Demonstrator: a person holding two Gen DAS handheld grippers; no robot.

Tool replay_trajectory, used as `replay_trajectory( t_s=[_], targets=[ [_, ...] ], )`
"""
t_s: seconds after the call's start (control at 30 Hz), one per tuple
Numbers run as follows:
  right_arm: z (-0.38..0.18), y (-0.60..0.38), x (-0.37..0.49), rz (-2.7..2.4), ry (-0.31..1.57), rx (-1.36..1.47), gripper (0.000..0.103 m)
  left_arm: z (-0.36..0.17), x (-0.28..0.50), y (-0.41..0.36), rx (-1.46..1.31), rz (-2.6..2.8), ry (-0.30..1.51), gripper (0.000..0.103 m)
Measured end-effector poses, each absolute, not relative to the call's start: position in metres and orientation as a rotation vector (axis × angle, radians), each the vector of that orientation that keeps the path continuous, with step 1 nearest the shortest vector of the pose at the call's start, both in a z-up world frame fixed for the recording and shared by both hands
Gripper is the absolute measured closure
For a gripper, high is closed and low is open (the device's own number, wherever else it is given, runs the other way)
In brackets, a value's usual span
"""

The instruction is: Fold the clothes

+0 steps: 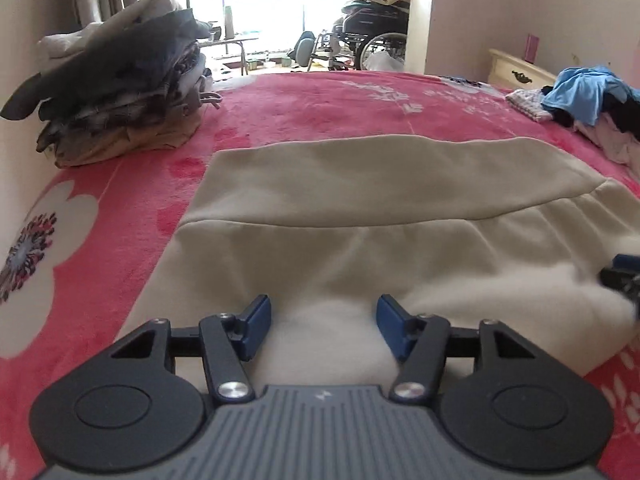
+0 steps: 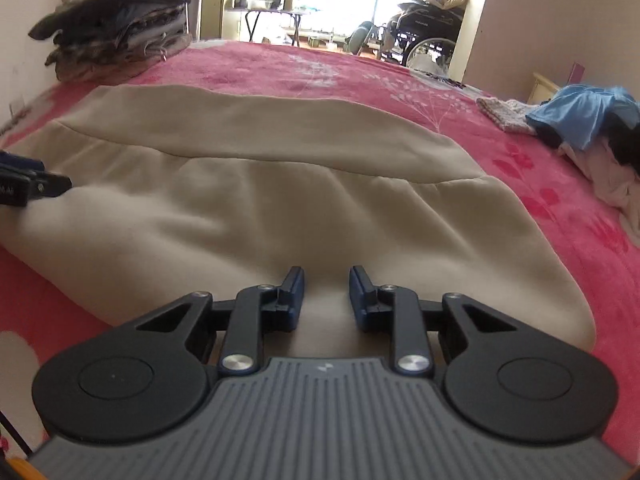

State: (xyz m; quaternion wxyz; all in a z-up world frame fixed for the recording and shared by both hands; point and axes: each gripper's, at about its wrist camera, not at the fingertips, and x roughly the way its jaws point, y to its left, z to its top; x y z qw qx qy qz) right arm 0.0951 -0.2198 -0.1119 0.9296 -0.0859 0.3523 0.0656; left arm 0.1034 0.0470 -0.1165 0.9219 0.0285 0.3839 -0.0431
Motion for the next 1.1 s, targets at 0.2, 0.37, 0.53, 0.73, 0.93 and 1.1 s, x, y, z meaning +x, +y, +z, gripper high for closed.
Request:
replay_trajectory(
  t_s=[0.2,0.37,0.53,0.73,0.93,1.1],
  targets=[
    [-0.097,-0.238,0.091,0.068,0.665,-0.067,0.090,-0.117,0.105,0.048,0.088,-0.086,0.773,0.037],
    [-0.105,-0.266,0.105,0.062,0.716,0.100,0.094,-0.117,0.107,0.049,0.089,-0.083,0.769,0.034],
    [-0.096,-0.298,0.097,-0.079,0.645,0.145,0.093,-0.118,0.106,0.050,0.088,-0.084,0.760,0.034],
    [-0.111,-0.333,0.105,-0.165,0.710,0.275,0.095,-0.118,0.108,0.049,0.084,-0.077,0.765,0.034],
    [-0.123,-0.353,0.101,-0.278,0.741,0.250,0.096,-0.118,0.109,0.050,0.087,-0.078,0.766,0.034],
    [-0.118,-0.362,0.102,-0.290,0.712,0.329,0.097,-0.118,0.111,0.050,0.081,-0.074,0.773,0.033]
  ],
)
